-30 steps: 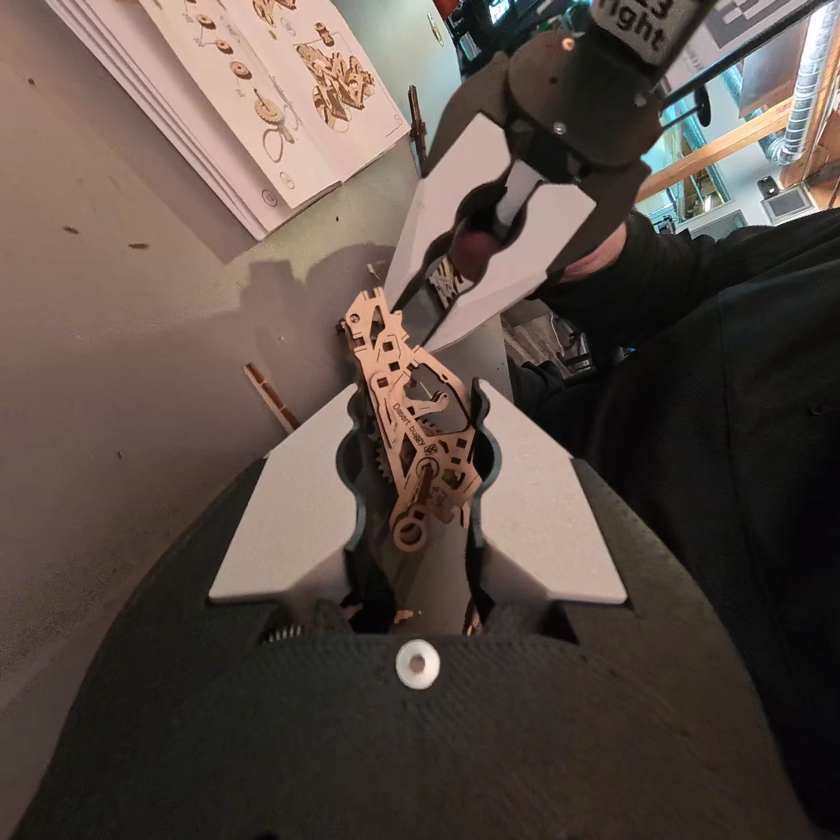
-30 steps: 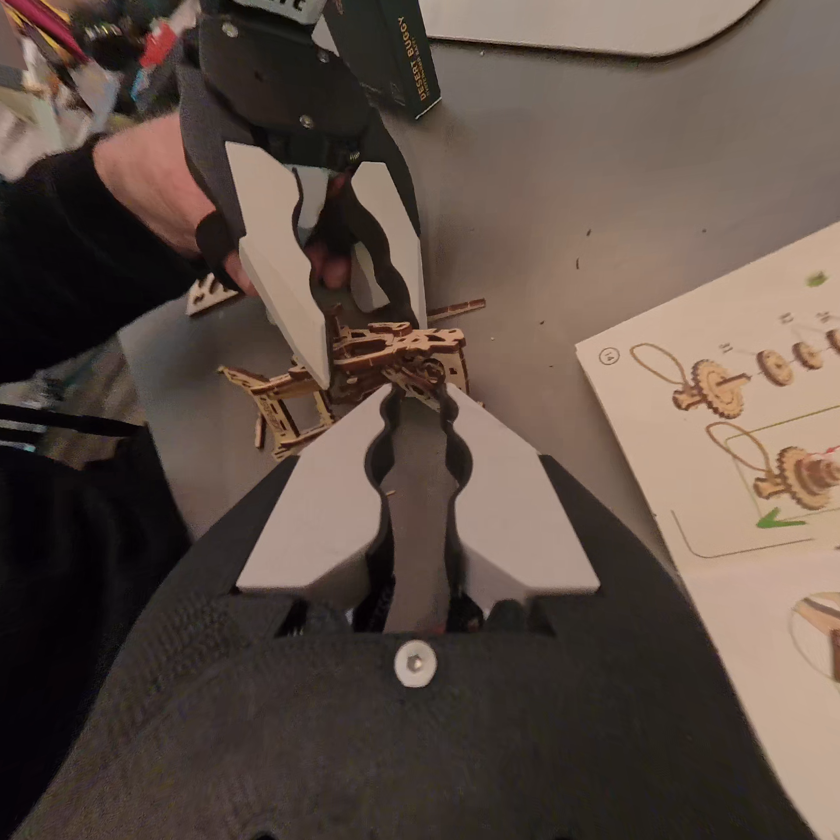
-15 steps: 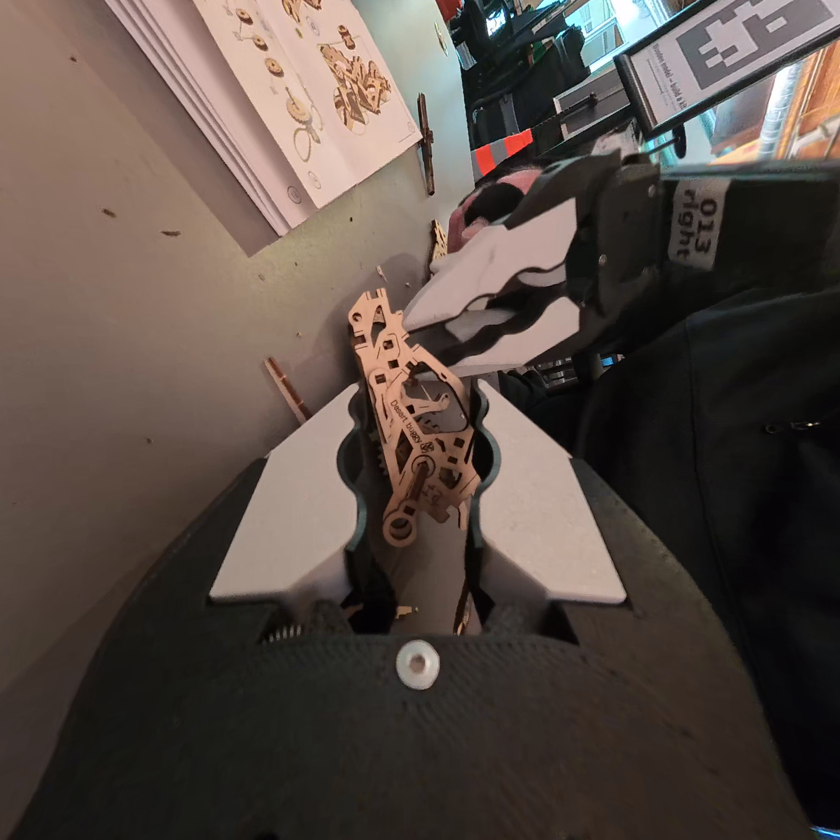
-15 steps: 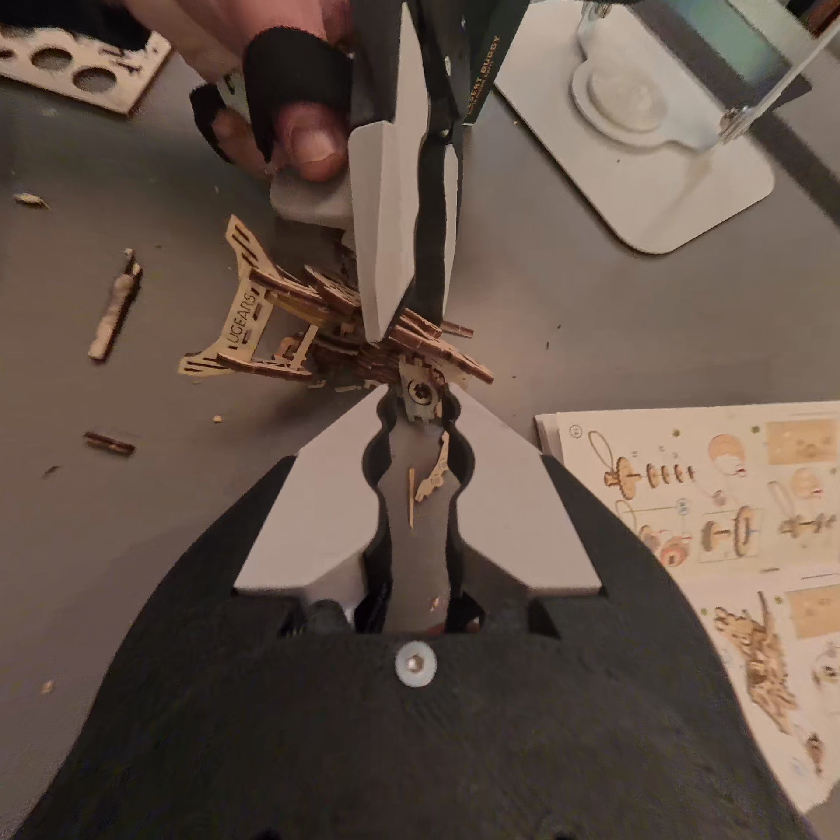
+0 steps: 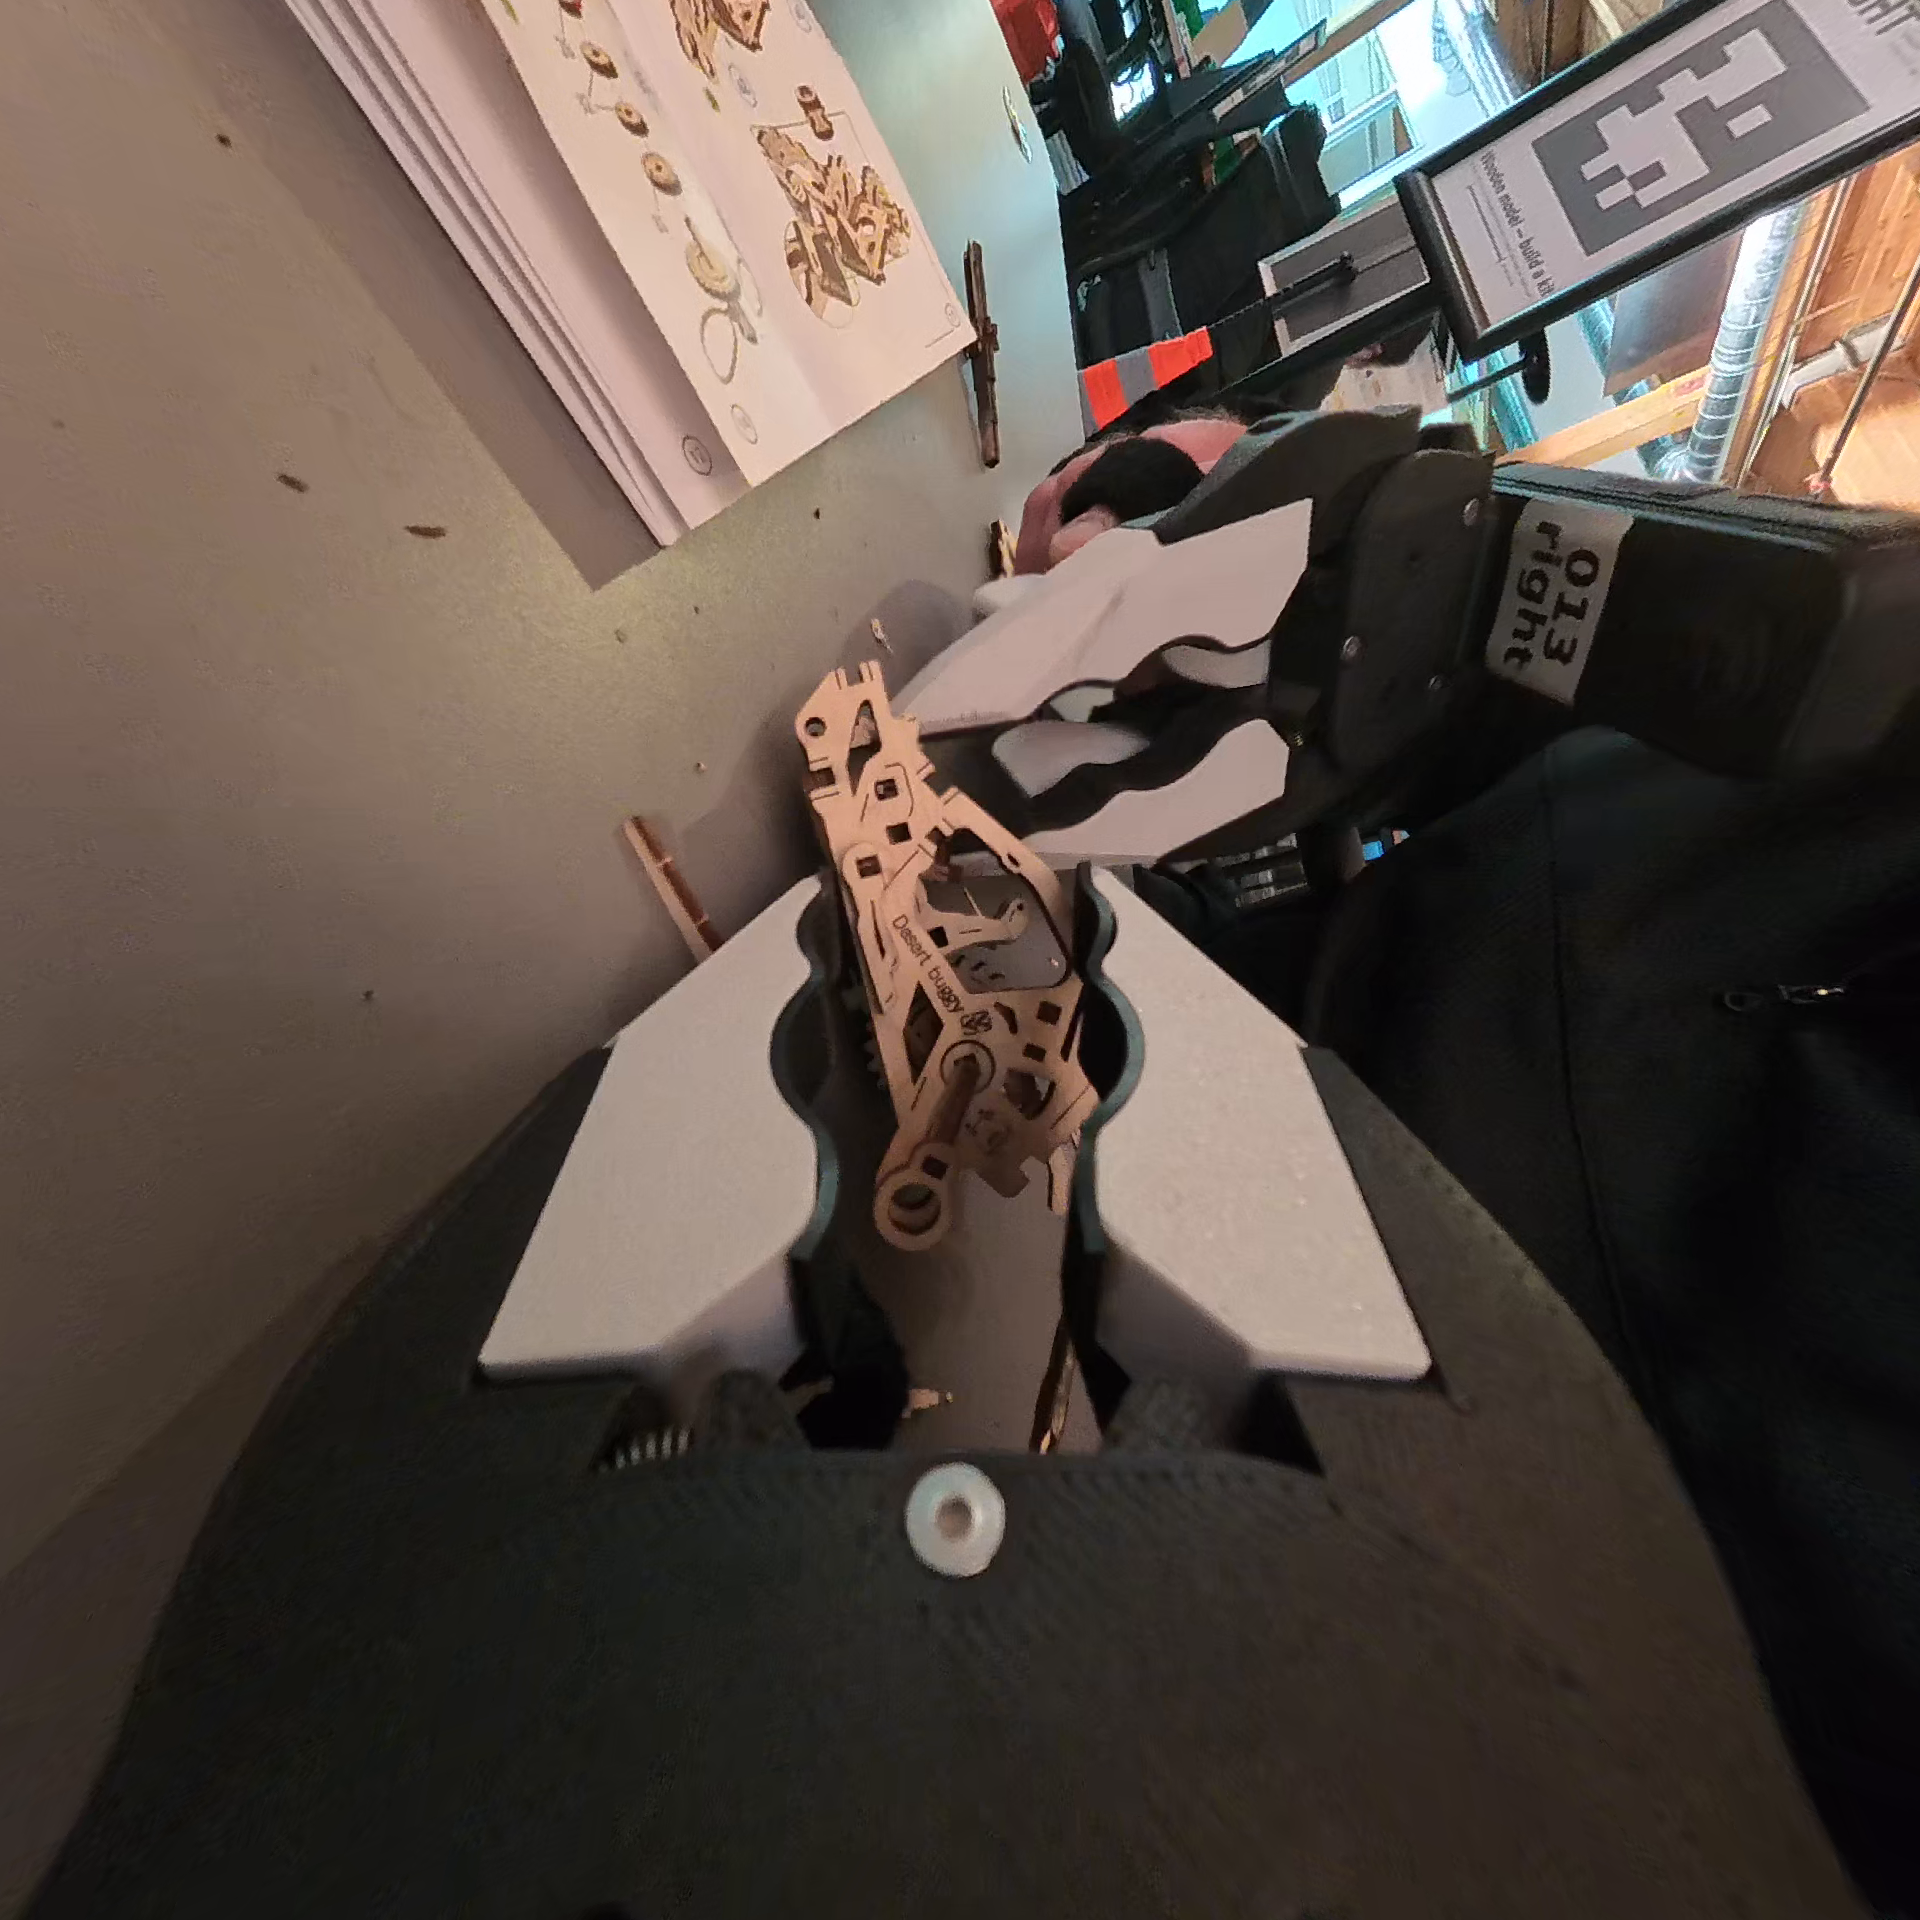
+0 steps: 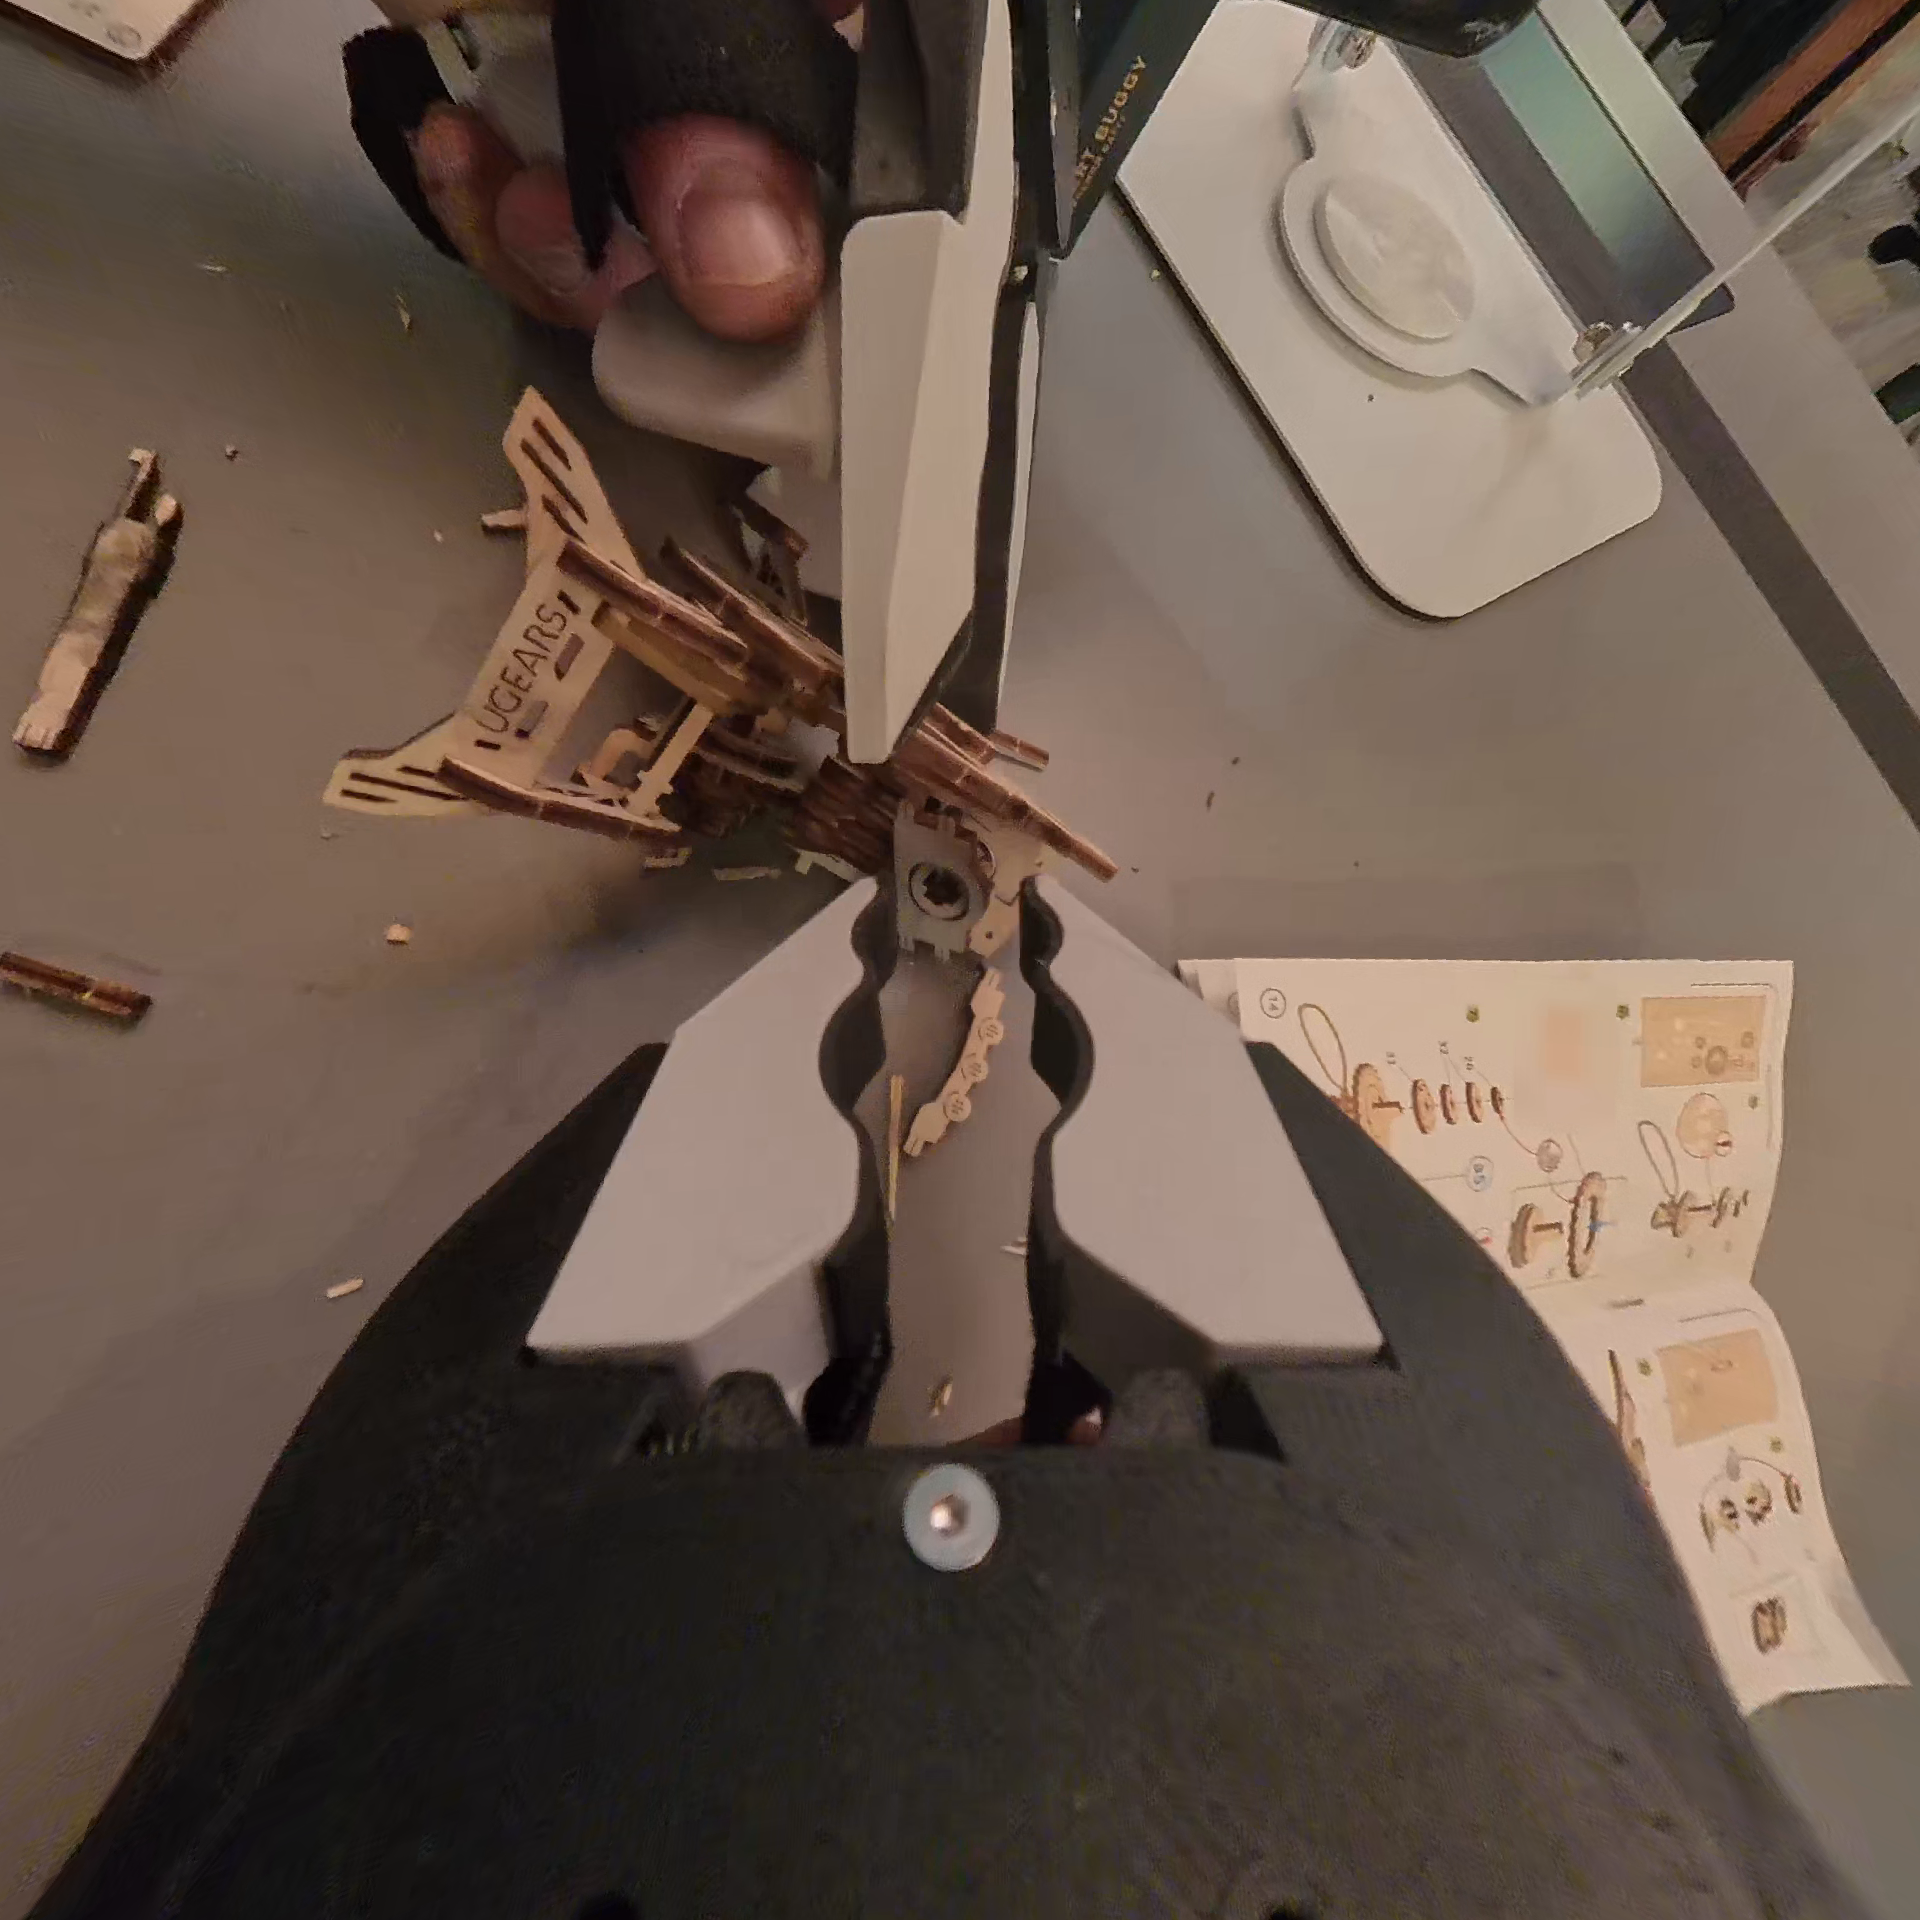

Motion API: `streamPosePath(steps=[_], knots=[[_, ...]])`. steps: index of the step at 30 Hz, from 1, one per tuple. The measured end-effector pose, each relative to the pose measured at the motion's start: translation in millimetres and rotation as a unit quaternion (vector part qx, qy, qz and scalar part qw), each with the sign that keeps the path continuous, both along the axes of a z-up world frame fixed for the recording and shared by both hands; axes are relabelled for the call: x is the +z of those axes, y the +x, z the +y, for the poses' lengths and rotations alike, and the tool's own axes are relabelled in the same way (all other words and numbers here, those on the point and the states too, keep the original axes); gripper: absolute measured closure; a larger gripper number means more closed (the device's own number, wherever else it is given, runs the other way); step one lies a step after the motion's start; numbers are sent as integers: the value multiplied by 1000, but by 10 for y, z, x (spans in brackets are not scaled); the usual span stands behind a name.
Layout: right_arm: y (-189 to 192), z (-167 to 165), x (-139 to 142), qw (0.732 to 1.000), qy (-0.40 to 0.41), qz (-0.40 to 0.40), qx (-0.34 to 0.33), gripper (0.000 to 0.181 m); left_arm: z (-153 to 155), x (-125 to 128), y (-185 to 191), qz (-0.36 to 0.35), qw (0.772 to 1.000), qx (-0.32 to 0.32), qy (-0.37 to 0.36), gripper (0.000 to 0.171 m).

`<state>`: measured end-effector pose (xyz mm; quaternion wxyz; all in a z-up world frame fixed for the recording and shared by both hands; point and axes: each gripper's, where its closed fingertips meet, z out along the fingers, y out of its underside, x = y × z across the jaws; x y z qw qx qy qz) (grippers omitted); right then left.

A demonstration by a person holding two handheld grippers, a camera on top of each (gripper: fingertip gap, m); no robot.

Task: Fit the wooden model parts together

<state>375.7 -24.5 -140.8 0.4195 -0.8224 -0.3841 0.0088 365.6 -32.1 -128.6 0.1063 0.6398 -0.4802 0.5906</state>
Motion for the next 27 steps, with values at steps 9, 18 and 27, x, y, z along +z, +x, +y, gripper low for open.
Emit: streamPosePath(steps=[9, 18, 27], knots=[[-12, -25, -50, 998, 23, -59, 20, 162, -1, 2, -2, 0, 1000, 0, -1, 130], [-9, -11, -53, 999, -9, -33, 5, 166, -46, 8, 1, -8, 1000, -4, 14, 129], [-12, -33, -46, 992, -101, 74, -29, 166, -71, 12, 7, -25, 998, 0, 59, 128]])
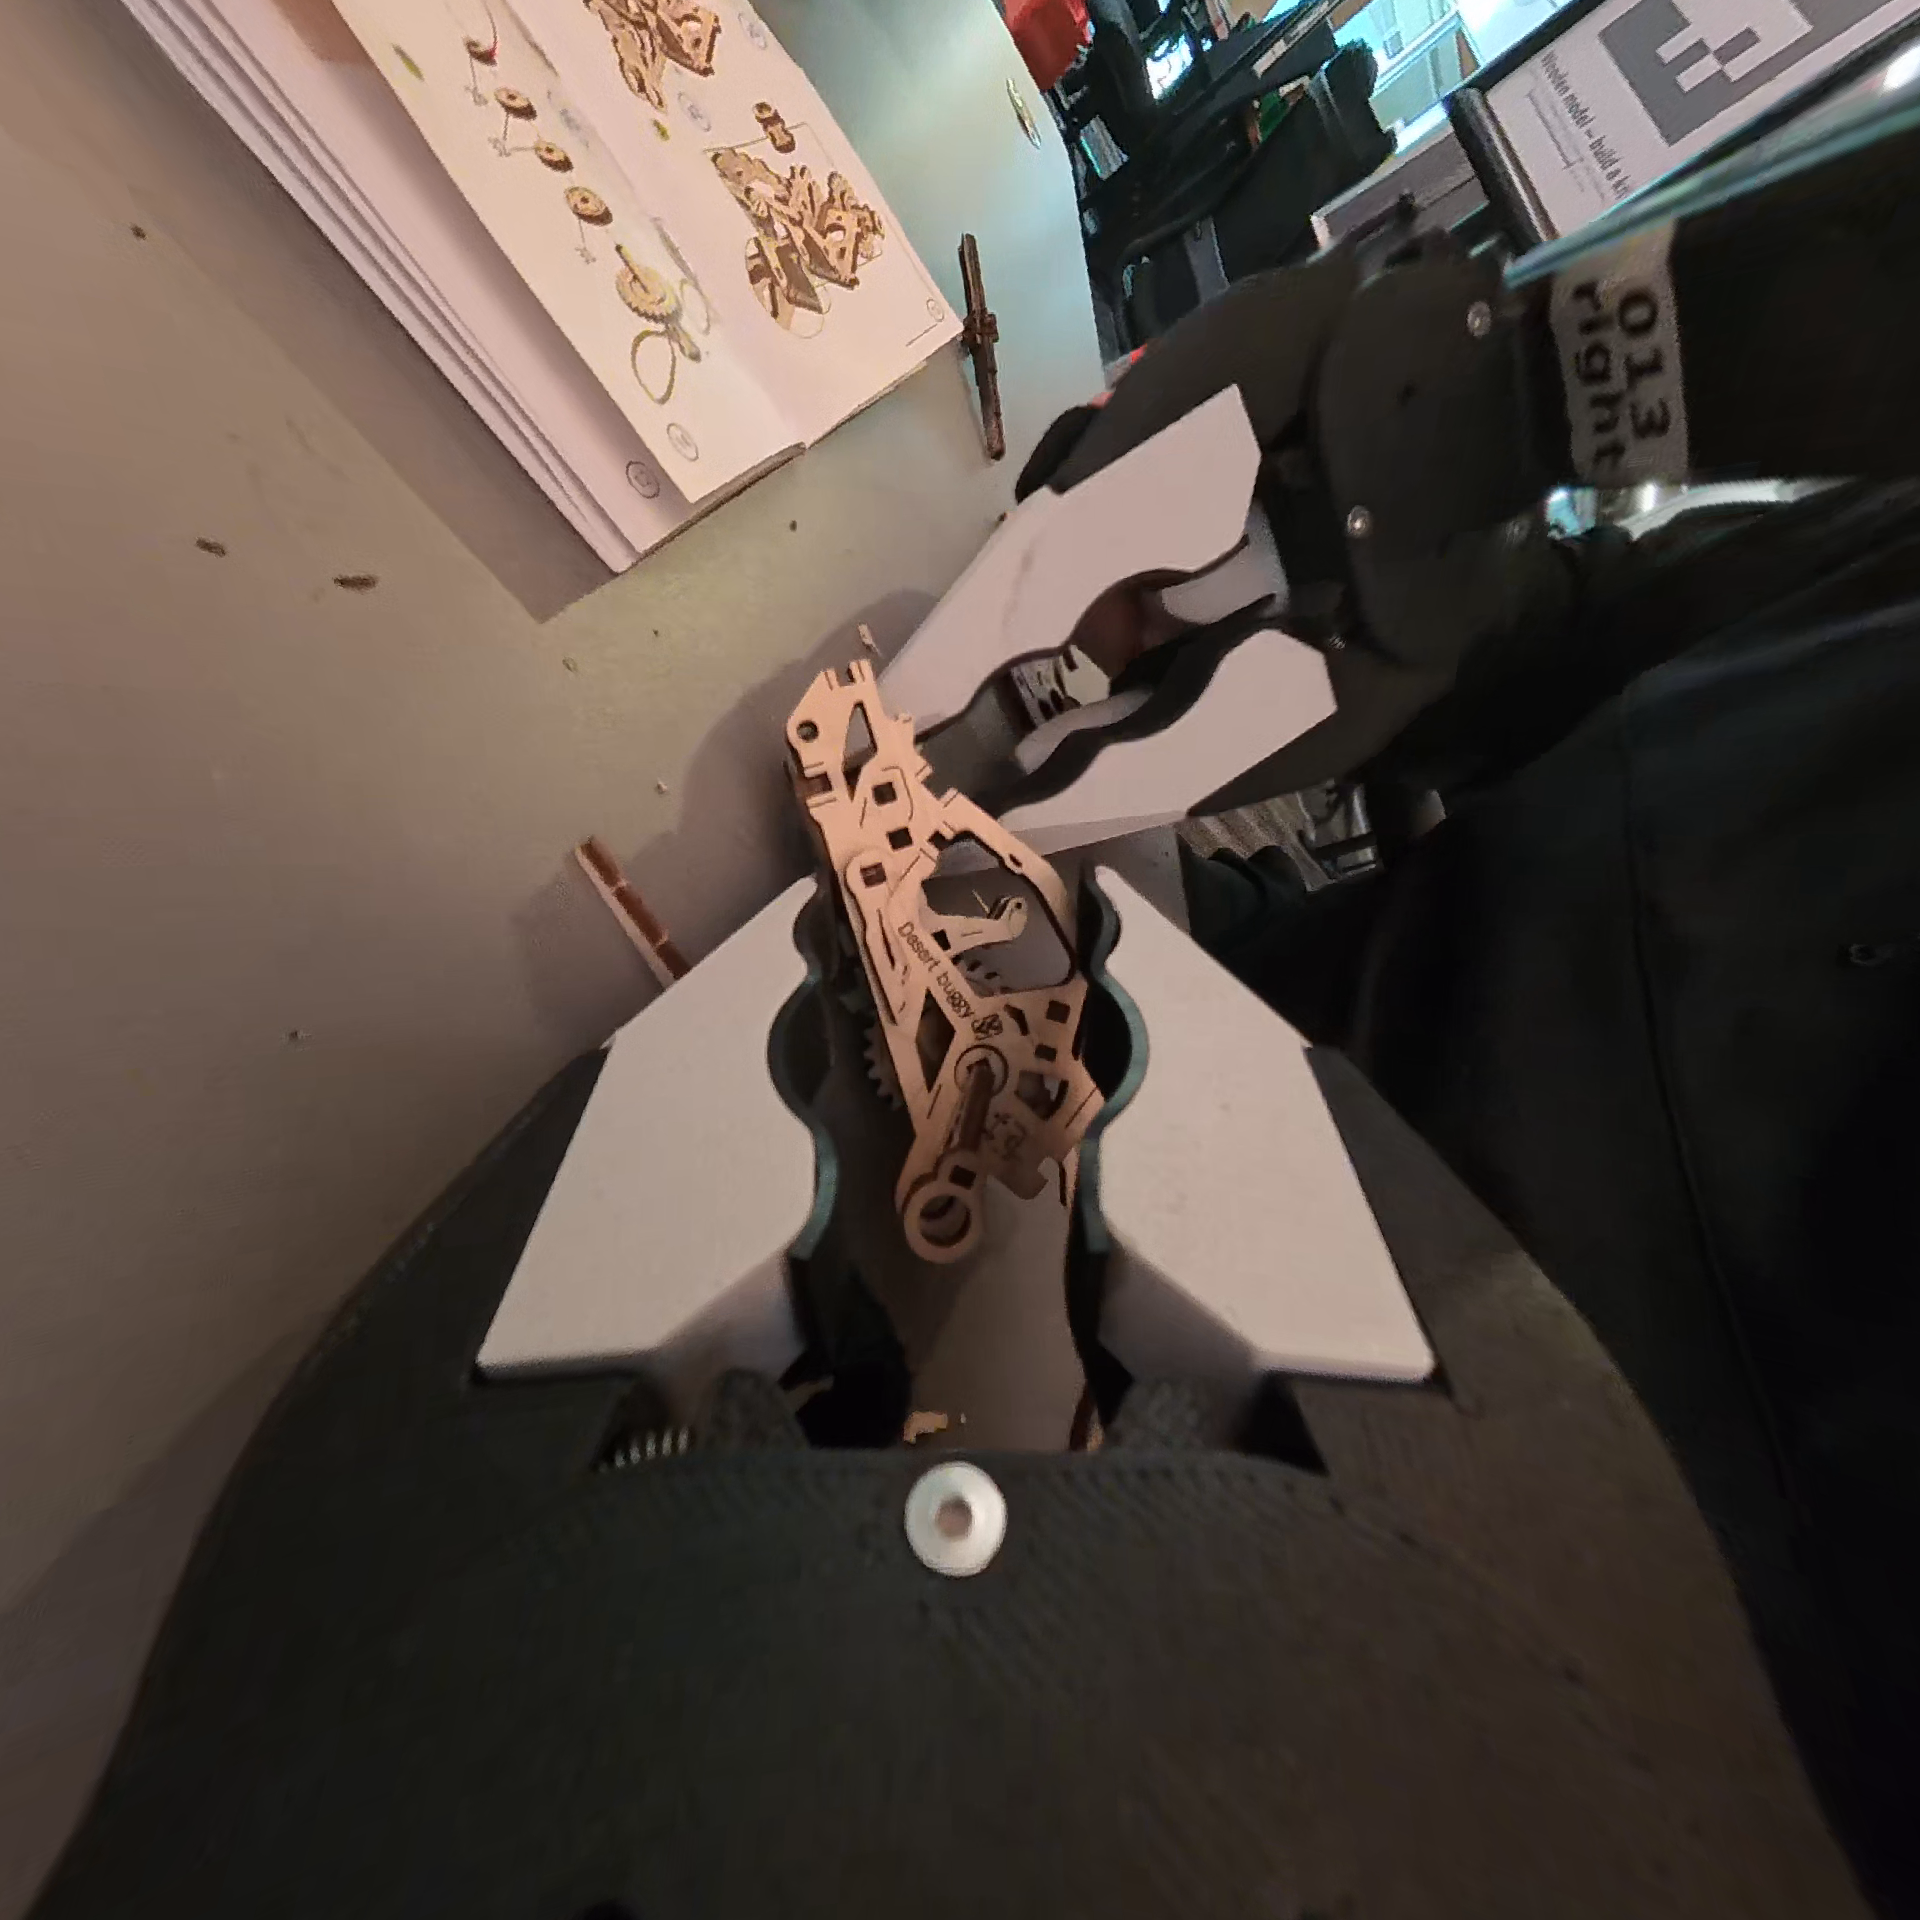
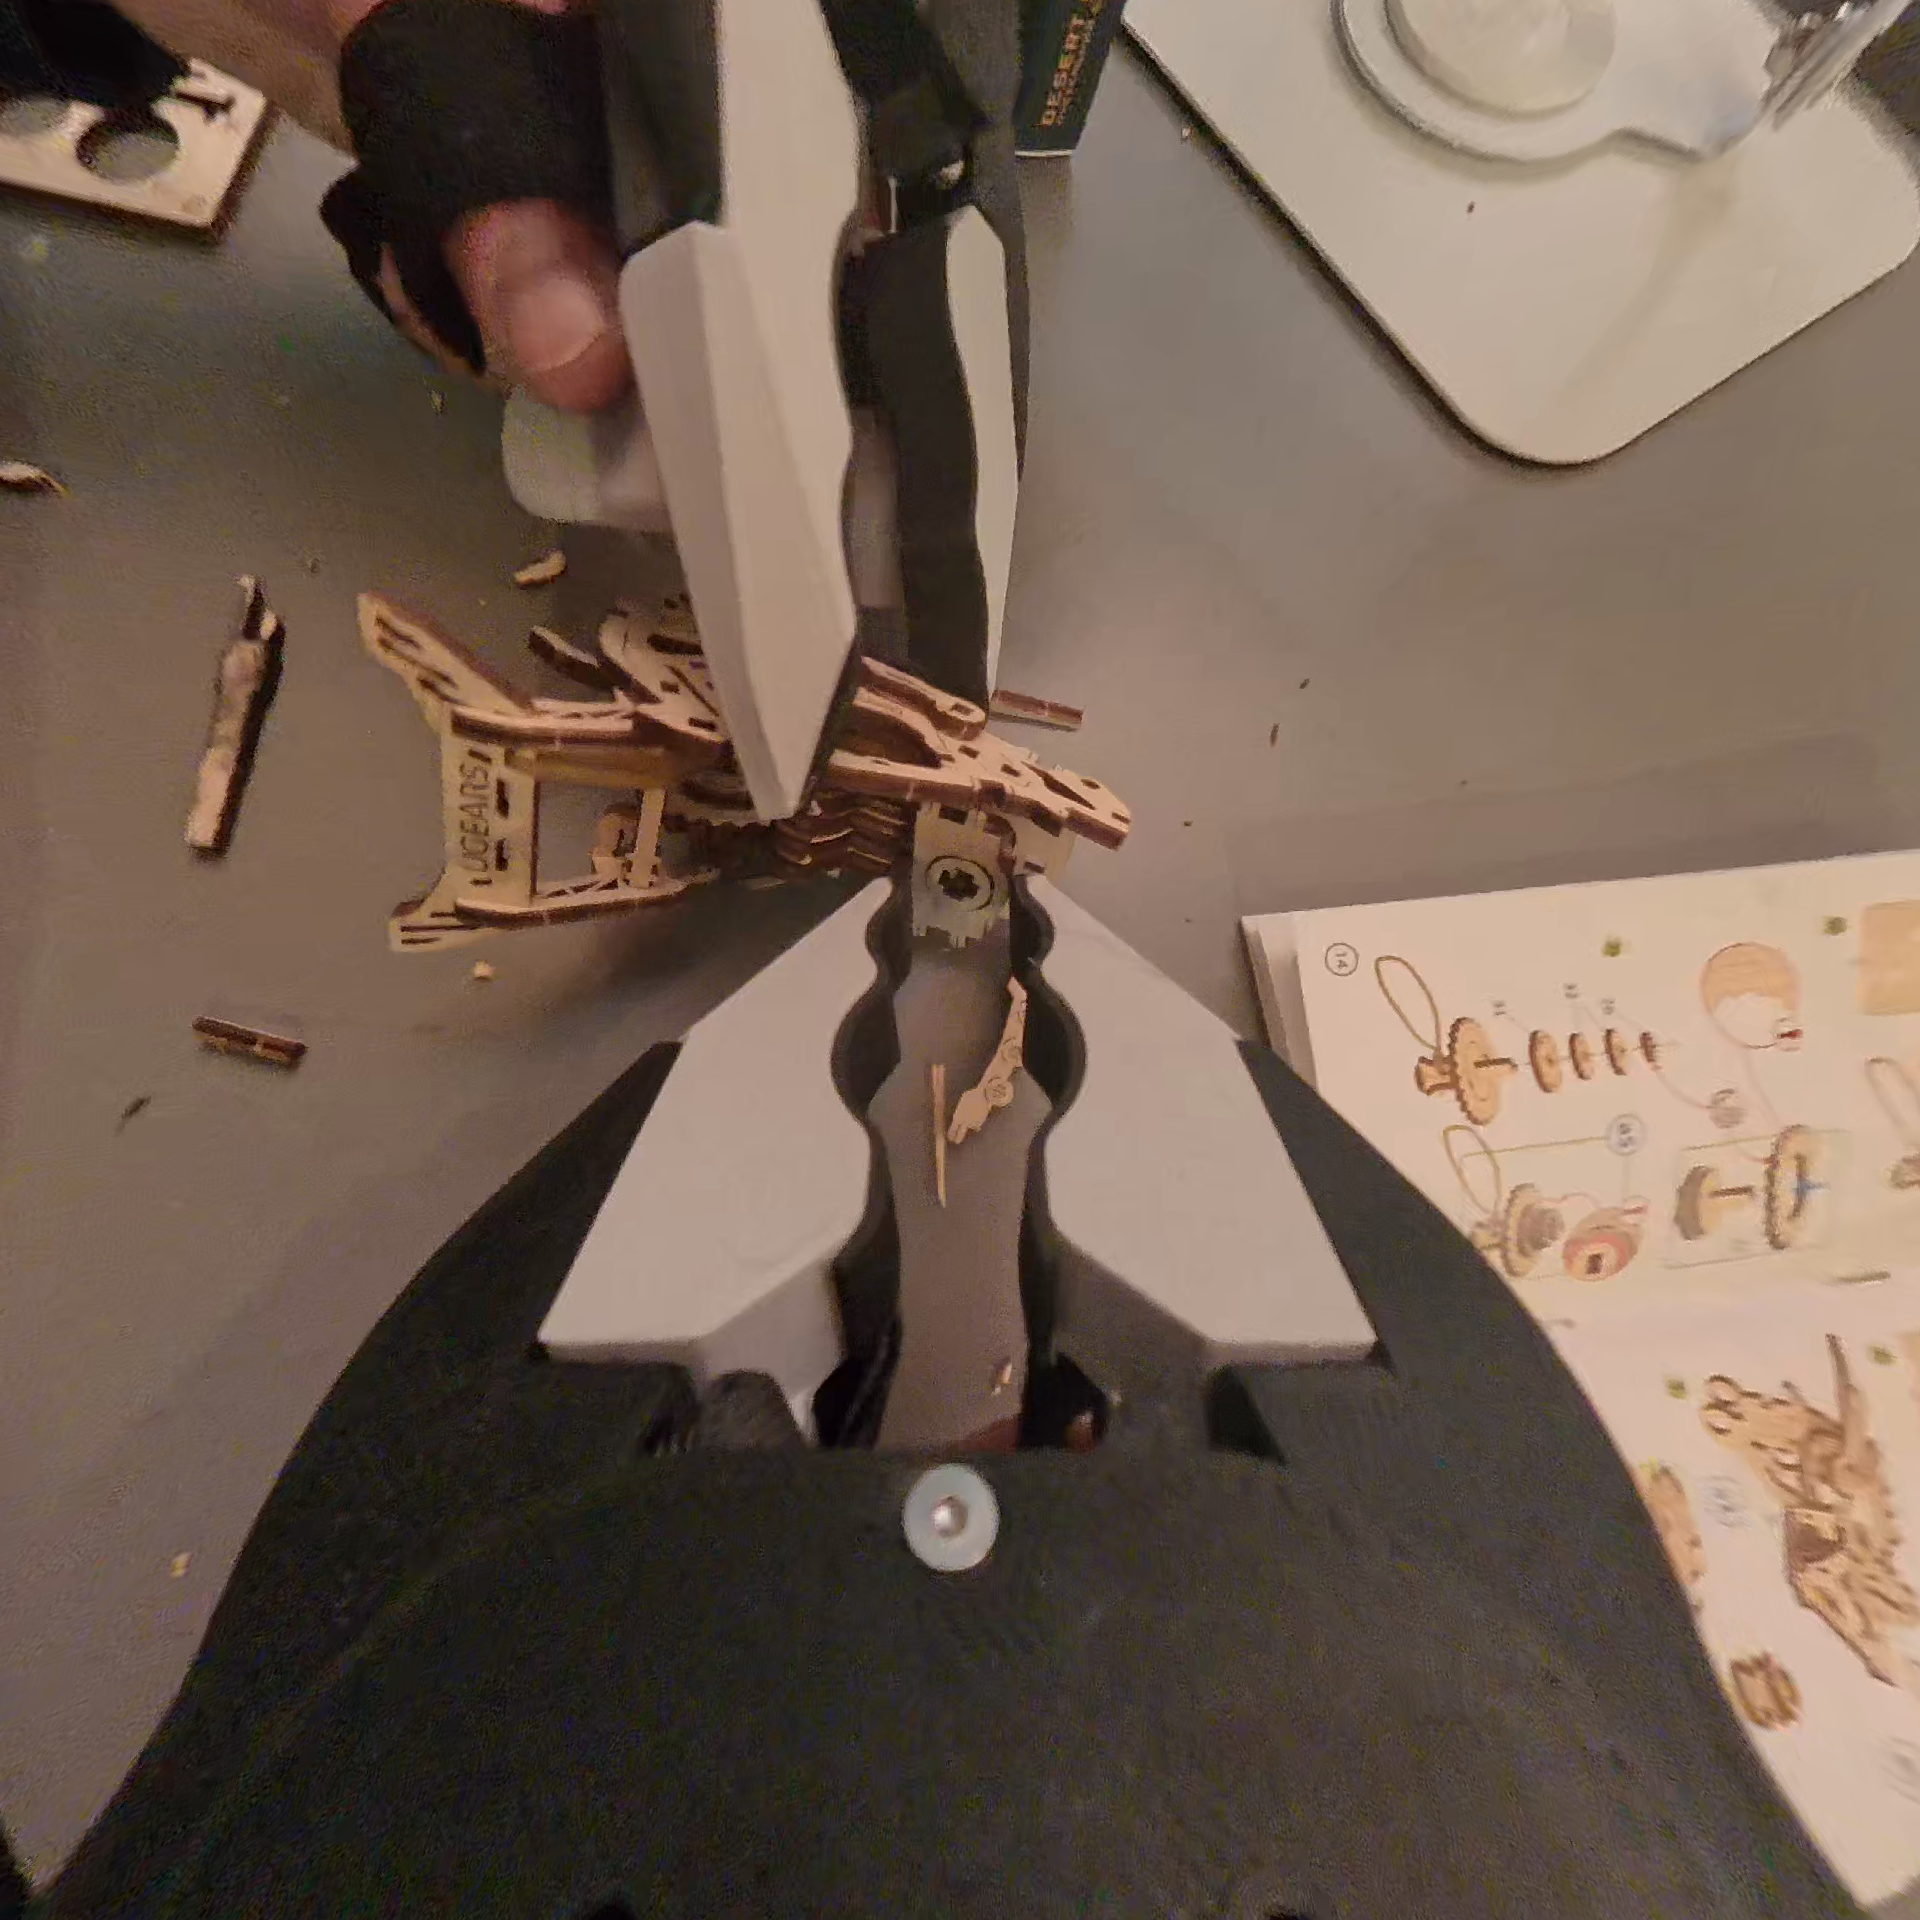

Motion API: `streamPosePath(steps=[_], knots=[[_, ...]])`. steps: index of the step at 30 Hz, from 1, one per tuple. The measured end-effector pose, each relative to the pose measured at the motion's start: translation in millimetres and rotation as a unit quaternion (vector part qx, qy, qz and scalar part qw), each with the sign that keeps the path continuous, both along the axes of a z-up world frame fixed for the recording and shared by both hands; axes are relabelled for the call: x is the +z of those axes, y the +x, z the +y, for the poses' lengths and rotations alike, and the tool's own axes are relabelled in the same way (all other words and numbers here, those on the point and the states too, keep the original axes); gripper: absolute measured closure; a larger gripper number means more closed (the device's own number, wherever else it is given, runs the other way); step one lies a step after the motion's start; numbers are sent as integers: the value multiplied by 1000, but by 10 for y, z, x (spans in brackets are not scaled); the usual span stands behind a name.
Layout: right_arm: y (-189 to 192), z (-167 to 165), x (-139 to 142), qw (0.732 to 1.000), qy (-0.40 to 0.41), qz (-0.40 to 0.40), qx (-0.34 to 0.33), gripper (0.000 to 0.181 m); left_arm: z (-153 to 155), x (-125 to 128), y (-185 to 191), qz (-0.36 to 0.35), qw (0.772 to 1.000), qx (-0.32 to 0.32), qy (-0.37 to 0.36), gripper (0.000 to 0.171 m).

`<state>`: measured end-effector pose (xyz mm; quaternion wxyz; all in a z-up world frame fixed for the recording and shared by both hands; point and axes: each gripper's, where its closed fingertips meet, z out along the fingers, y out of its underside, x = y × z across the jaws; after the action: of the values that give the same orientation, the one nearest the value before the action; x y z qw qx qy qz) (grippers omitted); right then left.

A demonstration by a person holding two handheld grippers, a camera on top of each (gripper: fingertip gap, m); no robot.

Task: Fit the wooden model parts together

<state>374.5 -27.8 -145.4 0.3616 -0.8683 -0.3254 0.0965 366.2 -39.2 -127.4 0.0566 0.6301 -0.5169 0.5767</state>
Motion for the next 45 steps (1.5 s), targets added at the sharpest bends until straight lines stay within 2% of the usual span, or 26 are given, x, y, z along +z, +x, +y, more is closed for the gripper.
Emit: streamPosePath(steps=[6, 11, 17, 24, 30, 38, 45], knots=[[2, 22, -4, 997, -65, 45, -23, 166, 16, -1, 18, -6, 1000, 9, 23, 127], [-6, 44, -3, 995, -90, 49, -14, 166, 33, -4, 19, -7, 999, 13, 32, 125], [-17, 100, -7, 995, -95, 37, -1, 166, 90, -5, 17, -7, 999, 19, 31, 123], [-57, 146, -4, 994, -106, 29, 4, 166, 156, 12, -5, 9, 999, 26, 42, 110], [-94, 163, -18, 992, -125, 23, 12, 166, 177, -53, -34, 31, 998, 22, 49, 123], [-98, 182, -10, 994, -106, 21, 12, 164, 203, -51, -45, 21, 999, 24, 20, 124], [-59, 167, 105, 998, -45, 35, -4, 163, 233, -49, -48, 18, 999, 29, -7, 125]])
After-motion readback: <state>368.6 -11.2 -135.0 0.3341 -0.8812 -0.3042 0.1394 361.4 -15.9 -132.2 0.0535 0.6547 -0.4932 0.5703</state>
